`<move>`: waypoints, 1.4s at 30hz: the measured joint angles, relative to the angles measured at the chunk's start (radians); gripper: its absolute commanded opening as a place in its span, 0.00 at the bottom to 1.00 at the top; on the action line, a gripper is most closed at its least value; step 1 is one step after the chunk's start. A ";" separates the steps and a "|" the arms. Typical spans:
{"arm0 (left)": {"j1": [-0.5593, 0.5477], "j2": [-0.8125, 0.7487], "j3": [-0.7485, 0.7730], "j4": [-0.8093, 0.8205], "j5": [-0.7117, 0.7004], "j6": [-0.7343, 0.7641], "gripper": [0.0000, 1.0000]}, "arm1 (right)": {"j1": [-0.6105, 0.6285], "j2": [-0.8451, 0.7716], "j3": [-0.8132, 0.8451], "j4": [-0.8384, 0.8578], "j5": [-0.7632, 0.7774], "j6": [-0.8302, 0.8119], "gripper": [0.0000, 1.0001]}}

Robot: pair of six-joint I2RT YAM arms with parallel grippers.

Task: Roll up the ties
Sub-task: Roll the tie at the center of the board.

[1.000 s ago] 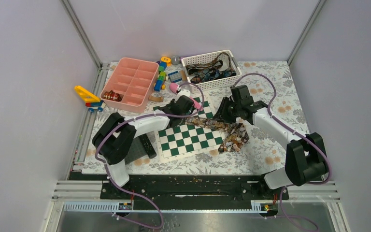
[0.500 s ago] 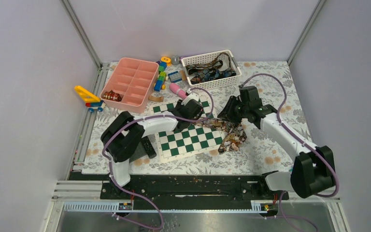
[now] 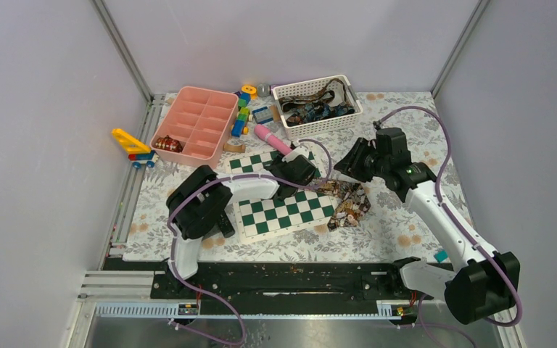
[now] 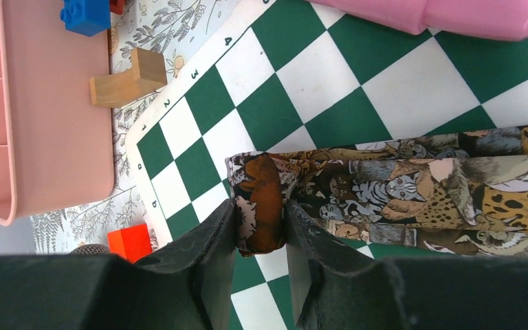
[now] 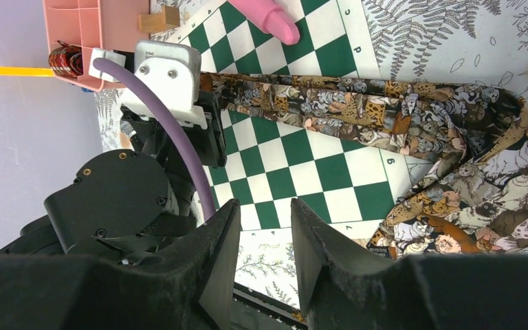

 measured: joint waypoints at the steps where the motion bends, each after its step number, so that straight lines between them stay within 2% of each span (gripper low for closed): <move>1: -0.004 0.004 0.002 0.000 -0.006 0.003 0.31 | -0.002 -0.001 0.000 -0.003 0.000 0.000 0.41; 13: -0.027 0.041 0.020 -0.013 -0.022 0.026 0.46 | -0.013 -0.020 -0.001 -0.016 0.000 0.000 0.41; 27: -0.041 0.048 0.084 -0.085 0.079 0.006 0.47 | -0.018 -0.039 -0.009 -0.032 0.000 0.000 0.41; 42: -0.043 0.046 0.087 -0.095 0.175 -0.021 0.50 | -0.018 -0.040 -0.010 -0.034 0.000 0.000 0.41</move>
